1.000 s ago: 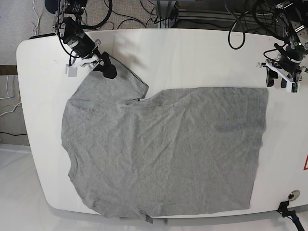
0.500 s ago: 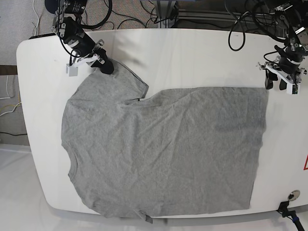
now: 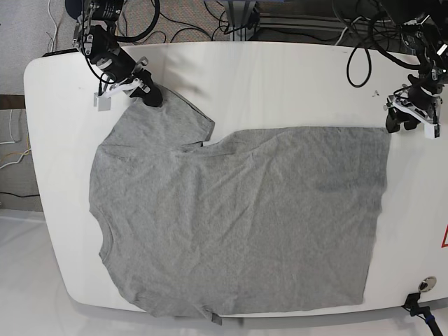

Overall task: Fold the T-shirt properly
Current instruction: 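Close both grippers on the hem corners of the shirt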

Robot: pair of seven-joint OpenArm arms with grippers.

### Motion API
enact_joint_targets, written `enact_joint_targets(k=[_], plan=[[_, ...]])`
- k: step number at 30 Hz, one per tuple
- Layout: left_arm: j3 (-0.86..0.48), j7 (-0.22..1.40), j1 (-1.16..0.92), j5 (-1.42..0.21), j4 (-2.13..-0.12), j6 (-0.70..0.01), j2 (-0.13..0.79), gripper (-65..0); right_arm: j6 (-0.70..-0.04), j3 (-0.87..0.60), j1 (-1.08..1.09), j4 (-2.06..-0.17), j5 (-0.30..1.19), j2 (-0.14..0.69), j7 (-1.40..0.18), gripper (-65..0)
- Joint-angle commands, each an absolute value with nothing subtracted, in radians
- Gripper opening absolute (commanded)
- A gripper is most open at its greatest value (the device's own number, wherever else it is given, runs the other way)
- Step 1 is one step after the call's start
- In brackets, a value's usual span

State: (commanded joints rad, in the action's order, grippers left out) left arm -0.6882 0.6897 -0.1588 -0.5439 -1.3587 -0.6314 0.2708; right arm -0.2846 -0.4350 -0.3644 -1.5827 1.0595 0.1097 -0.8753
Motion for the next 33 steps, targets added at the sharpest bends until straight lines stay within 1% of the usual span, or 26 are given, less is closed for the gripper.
enact_joint_targets(k=[4, 9, 16, 23, 26, 27, 28, 31, 32, 33], plan=[[-0.685, 0.696, -0.142, -0.582, -1.307, -0.642, 0.271, -32.4, -0.285, -0.435, -0.364, -1.583, 1.059, 0.110, -0.875, -65.0], [-0.680, 0.696, -0.139, -0.601, -1.291, -0.642, 0.257, -32.4, -0.285, -0.435, -0.364, -1.583, 1.059, 0.110, -0.875, -65.0], [-0.616, 0.696, -0.085, -0.647, -1.221, -0.641, 0.255, -32.4, -0.285, -0.435, -0.364, -1.583, 1.059, 0.110, -0.875, -65.0], [-0.613, 0.696, -0.022, -0.644, -1.138, -0.641, 0.254, -32.6, -0.285, -0.435, -0.364, -1.583, 1.059, 0.110, -0.875, -65.0], [-0.611, 0.696, -0.010, -0.642, -1.132, -0.641, 0.254, -32.9, -0.285, -0.435, -0.364, -1.583, 1.059, 0.110, -0.875, -65.0], [-0.611, 0.696, -0.008, -0.641, -1.132, -0.641, 0.254, -34.4, -0.285, -0.435, -0.364, -1.583, 1.059, 0.110, -0.875, -65.0], [-0.611, 0.696, -0.007, -0.641, -1.132, -0.641, 0.254, -38.3, -0.285, -0.435, -0.364, -1.583, 1.059, 0.110, -0.875, -65.0], [-0.585, 0.696, -0.004, -0.639, -1.132, -0.641, 0.255, -53.4, -0.285, -0.435, -0.364, -1.583, 1.059, 0.110, -0.875, -65.0], [-0.559, 0.696, -0.004, -0.639, -1.132, -0.641, 0.255, -57.2, -0.285, -0.435, -0.364, -1.583, 1.059, 0.110, -0.875, -65.0], [-0.533, 0.696, -0.005, -0.639, -1.132, -0.641, 0.259, -59.4, -0.285, -0.435, -0.364, -1.583, 1.059, 0.110, -0.875, -65.0]])
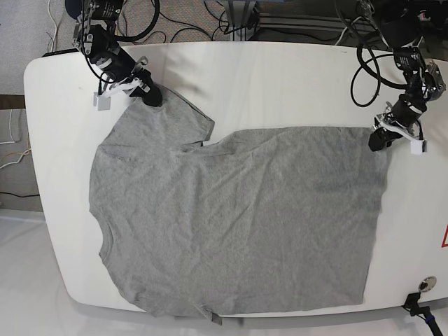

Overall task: Fold the T-shirt properly
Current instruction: 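Close both grippers on the hem corners of the shirt, then lift the hem with both grippers and pull it across the shirt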

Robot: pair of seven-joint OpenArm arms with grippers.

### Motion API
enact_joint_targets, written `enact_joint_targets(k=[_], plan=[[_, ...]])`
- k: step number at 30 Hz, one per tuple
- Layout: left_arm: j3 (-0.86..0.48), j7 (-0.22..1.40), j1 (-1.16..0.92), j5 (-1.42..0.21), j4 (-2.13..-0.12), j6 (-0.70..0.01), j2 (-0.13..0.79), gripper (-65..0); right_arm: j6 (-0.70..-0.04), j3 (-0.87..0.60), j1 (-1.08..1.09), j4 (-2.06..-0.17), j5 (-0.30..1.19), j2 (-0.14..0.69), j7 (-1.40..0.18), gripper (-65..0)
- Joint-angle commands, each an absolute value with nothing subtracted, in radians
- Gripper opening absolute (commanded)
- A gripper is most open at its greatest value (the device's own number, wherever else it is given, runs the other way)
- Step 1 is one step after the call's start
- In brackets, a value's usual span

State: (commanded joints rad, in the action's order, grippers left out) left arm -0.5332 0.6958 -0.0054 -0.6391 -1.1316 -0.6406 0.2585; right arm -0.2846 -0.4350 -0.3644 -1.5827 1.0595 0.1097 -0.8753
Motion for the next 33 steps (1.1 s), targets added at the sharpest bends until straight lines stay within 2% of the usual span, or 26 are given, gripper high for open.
enact_joint_targets(k=[3, 14, 26, 33], plan=[[-0.503, 0.696, -0.008, -0.639, -1.135, -0.641, 0.259, -65.0, -0.285, -0.435, -0.364, -1.583, 1.059, 0.110, -0.875, -65.0], [-0.479, 0.696, -0.019, -0.638, -1.184, -0.639, 0.280, -65.0, -0.285, -0.435, -0.363, -1.590, 1.059, 0.116, -0.875, -65.0], [-0.475, 0.693, -0.183, -0.638, -1.500, -0.641, 0.297, -65.0, -0.280, -0.433, -0.429, -1.929, 0.854, 0.114, -0.874, -65.0], [-0.475, 0.694, -0.289, -0.638, -1.610, -0.641, 0.320, -65.0, -0.285, -0.435, -0.529, -2.006, 0.840, 0.122, -0.871, -65.0]])
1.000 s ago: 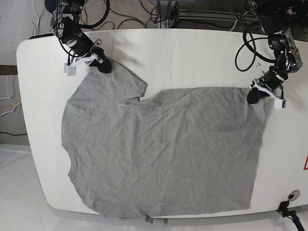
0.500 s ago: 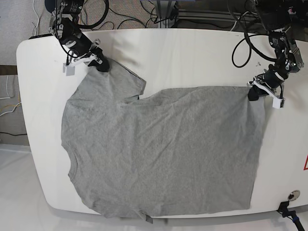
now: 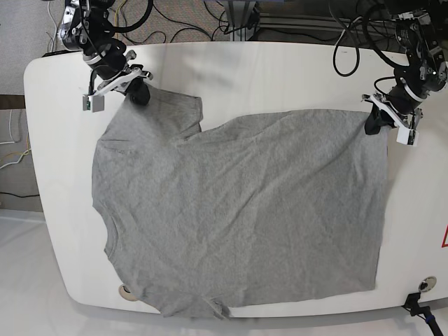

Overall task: Fold the T-shirt properly
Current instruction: 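Lift the hem with both grippers and pull it across the shirt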

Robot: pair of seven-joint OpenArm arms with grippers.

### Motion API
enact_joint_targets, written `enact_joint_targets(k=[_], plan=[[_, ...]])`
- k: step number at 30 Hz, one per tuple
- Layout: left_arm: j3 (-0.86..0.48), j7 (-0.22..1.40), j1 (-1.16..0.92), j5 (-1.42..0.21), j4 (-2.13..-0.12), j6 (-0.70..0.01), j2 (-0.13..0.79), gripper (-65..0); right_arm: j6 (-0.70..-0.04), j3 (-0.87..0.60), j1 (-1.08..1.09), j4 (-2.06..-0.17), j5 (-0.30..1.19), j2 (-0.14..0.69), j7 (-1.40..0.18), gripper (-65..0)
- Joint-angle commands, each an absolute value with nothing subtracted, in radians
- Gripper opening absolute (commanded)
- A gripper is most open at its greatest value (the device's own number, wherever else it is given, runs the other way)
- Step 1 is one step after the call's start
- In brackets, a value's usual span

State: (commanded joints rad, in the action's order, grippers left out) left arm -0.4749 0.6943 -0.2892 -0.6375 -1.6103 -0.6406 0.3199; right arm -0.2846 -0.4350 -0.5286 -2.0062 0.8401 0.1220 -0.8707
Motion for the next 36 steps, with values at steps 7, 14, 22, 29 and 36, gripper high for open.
enact_joint_targets(k=[7, 14, 22, 29, 36], plan=[[-0.478, 0.694, -0.403, -0.638, -1.702, -0.641, 0.343, -65.0, -0.285, -0.435, -0.653, -2.014, 0.840, 0.151, -0.782, -65.0], [-0.478, 0.694, -0.553, -0.638, -1.819, -0.641, 0.343, -65.0, -0.286, -0.435, -0.757, -2.022, 0.839, 0.196, -0.756, -65.0], [-0.498, 0.677, -0.630, -0.615, -1.853, -0.641, 0.374, -65.0, -0.286, -0.433, -0.785, -2.026, 0.840, 0.272, -0.713, -65.0], [-0.483, 0.610, -0.506, -0.542, -1.854, -0.641, 0.372, -65.0, -0.294, -0.432, -0.641, -2.025, 0.846, 0.351, -0.699, -65.0], [-0.487, 0.608, -0.398, -0.544, -1.854, -0.638, 0.348, -65.0, -0.357, -0.432, -0.510, -2.020, 0.842, 0.354, -0.702, -65.0]])
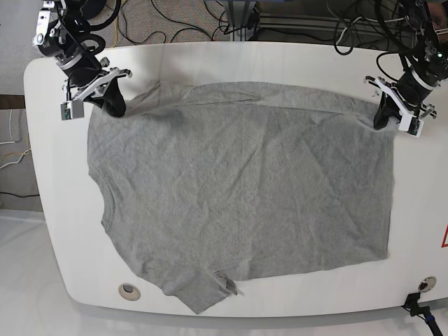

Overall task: Fold the T-shirt properly
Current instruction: 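Lift the hem with both grippers and pull it across the shirt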

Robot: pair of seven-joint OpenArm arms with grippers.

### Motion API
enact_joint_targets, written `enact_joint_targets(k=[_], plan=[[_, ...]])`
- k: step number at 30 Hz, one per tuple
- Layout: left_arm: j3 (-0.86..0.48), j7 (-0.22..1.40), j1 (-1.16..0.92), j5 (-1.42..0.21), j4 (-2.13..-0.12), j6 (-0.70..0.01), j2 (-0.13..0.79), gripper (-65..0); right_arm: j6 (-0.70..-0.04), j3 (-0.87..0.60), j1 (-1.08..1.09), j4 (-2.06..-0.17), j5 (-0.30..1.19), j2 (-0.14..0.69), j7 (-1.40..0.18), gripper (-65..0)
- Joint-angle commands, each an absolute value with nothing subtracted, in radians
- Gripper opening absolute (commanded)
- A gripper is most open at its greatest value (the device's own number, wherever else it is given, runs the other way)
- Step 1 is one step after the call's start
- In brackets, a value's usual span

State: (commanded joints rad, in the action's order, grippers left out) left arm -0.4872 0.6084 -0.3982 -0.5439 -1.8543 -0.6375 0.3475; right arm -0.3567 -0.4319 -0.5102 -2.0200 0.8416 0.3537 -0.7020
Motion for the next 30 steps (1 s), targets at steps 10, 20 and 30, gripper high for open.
enact_joint_targets(k=[10, 20, 30], plan=[[-0.484, 0.611, -0.168, -0.321, -1.844, -0.633, 0.182, -65.0, -0.357, -0.380, -0.325, -1.975, 0.839, 0.349, -0.702, -65.0], [-0.483, 0.611, 0.010, -0.269, -1.647, -0.638, 0.193, -65.0, -0.357, -0.231, -0.113, -1.848, 0.680, 0.331, -0.702, -65.0], [-0.458, 0.605, 0.071, -0.255, -1.580, -0.634, 0.214, -65.0, -0.357, -0.205, 0.085, -1.664, 0.653, 0.332, -0.702, -65.0]])
